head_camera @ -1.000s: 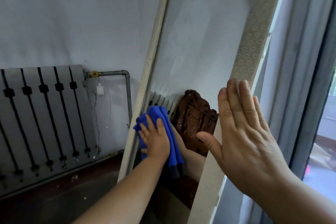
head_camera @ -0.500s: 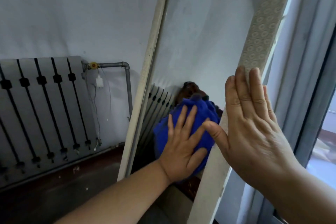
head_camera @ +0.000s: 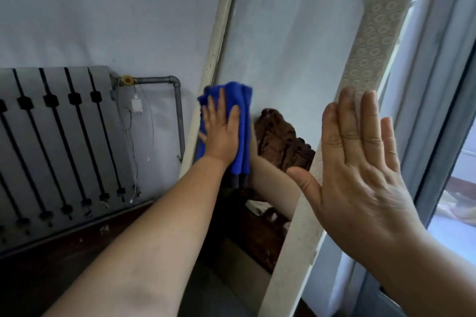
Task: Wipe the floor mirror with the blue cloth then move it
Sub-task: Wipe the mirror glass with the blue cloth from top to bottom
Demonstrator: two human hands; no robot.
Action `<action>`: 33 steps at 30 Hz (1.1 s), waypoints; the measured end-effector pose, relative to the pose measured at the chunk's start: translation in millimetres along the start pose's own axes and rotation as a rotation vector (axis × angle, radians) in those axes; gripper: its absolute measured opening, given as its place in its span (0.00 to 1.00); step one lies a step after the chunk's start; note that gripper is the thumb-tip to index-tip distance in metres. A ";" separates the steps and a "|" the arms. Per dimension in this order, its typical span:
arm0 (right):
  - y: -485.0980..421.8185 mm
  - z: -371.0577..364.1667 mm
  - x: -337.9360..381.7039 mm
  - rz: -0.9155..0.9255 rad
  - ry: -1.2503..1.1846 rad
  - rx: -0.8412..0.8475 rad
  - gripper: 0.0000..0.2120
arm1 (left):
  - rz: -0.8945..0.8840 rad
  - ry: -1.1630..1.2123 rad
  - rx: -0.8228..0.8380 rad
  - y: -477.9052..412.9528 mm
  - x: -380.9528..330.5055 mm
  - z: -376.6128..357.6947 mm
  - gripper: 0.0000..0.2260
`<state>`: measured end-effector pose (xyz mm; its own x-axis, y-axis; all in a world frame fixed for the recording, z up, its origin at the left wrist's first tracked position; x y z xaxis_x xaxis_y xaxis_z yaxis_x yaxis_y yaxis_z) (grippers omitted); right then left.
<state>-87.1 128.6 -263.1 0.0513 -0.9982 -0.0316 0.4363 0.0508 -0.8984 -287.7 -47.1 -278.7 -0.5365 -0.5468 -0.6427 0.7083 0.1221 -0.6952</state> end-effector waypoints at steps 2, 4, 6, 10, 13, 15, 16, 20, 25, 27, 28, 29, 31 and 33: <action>0.9 -1.6 -0.2 0.003 -0.002 0.004 0.41 | 0.091 0.000 -0.008 30.4 29.7 -2.2 0.29; 3.4 -2.7 0.3 0.002 -0.013 0.009 0.41 | 0.194 0.057 -0.020 72.3 54.6 -4.2 0.30; 7.1 -3.1 1.2 -0.010 -0.039 0.019 0.41 | 0.306 0.130 -0.035 114.1 73.2 -4.1 0.32; 10.0 -2.9 2.3 -0.020 -0.053 0.029 0.41 | 0.310 0.105 0.004 149.1 62.2 -9.8 0.29; 9.8 -3.0 3.0 -0.019 -0.049 0.036 0.41 | 0.195 0.045 0.043 97.7 13.4 -13.6 0.27; 9.5 -4.1 3.5 -0.010 -0.042 0.052 0.42 | 0.104 0.035 0.042 49.1 -25.9 -9.5 0.26; 9.5 -4.6 3.1 -0.005 -0.041 0.059 0.42 | 0.036 0.021 0.037 33.3 -41.5 -8.1 0.26; 10.5 -6.7 0.5 -0.015 -0.061 0.057 0.41 | -0.343 -0.077 0.132 61.9 -69.1 -17.8 0.25; 11.0 -5.9 3.5 -0.033 -0.088 0.033 0.38 | -0.621 -0.228 0.289 173.7 -19.5 -27.5 0.26; 16.5 -6.3 5.0 -0.031 -0.086 0.033 0.38 | -0.638 -0.258 0.323 201.2 5.7 -29.1 0.27; 20.0 -6.1 6.0 -0.023 -0.085 0.031 0.38 | -0.658 -0.266 0.330 202.1 10.4 -27.9 0.27; 22.6 -5.8 6.9 -0.013 -0.081 0.027 0.38 | -0.665 -0.270 0.331 190.9 9.7 -25.8 0.28; 24.7 -5.5 7.5 -0.002 -0.078 0.030 0.37 | -0.559 -0.237 0.295 144.3 -2.3 -20.2 0.28; 22.9 -6.0 8.1 -0.010 -0.074 0.034 0.37 | -0.324 -0.126 0.190 82.4 -13.4 -11.4 0.29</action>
<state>-82.1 121.5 -286.6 0.1127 -0.9936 0.0111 0.4674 0.0431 -0.8830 -227.3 -20.3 -331.1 -0.6940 -0.6305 -0.3476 0.5904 -0.2221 -0.7759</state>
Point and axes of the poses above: each hand's wrist, its own y-axis away from the middle knuckle, its own z-axis out of the back of the hand, x = y × z, the point moved 5 cm from there along -y, towards the middle knuckle, and after that the axes turned 7 degrees about -z, right-handed, at the moved point
